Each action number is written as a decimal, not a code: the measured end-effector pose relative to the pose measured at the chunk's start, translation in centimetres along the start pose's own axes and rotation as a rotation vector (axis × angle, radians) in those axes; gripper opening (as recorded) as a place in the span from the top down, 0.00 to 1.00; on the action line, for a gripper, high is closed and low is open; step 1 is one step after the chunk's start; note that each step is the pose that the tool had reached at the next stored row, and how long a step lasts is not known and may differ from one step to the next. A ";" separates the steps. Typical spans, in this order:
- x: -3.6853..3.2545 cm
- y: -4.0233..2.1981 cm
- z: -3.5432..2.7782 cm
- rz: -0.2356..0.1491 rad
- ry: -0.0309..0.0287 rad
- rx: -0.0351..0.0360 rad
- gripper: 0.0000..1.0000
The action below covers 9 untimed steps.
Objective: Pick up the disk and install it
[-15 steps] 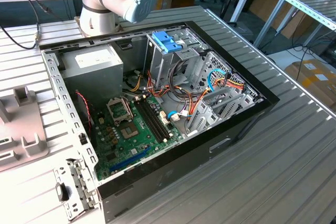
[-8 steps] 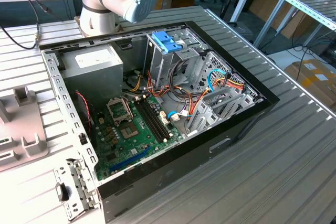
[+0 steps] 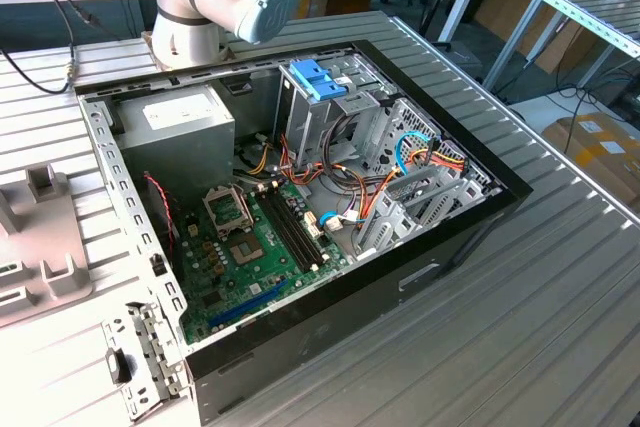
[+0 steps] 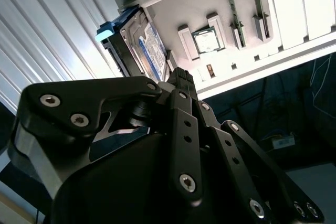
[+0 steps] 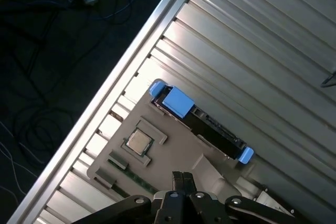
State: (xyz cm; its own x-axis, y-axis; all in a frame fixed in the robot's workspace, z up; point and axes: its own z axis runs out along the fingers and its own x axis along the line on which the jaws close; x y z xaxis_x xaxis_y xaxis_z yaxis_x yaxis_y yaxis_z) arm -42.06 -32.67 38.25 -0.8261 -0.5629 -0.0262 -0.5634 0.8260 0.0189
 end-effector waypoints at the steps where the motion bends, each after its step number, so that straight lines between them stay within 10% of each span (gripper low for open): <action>1: 0.00 0.00 0.00 -0.004 0.0000 -0.0001 0.89; 9: 0.00 0.00 0.00 -0.041 0.0008 -0.0011 0.89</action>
State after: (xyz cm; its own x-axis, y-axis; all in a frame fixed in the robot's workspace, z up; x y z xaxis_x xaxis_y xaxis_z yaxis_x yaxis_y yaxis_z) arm -42.06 -32.67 38.25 -0.8021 -0.5966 -0.0263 -0.5971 0.8019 0.0189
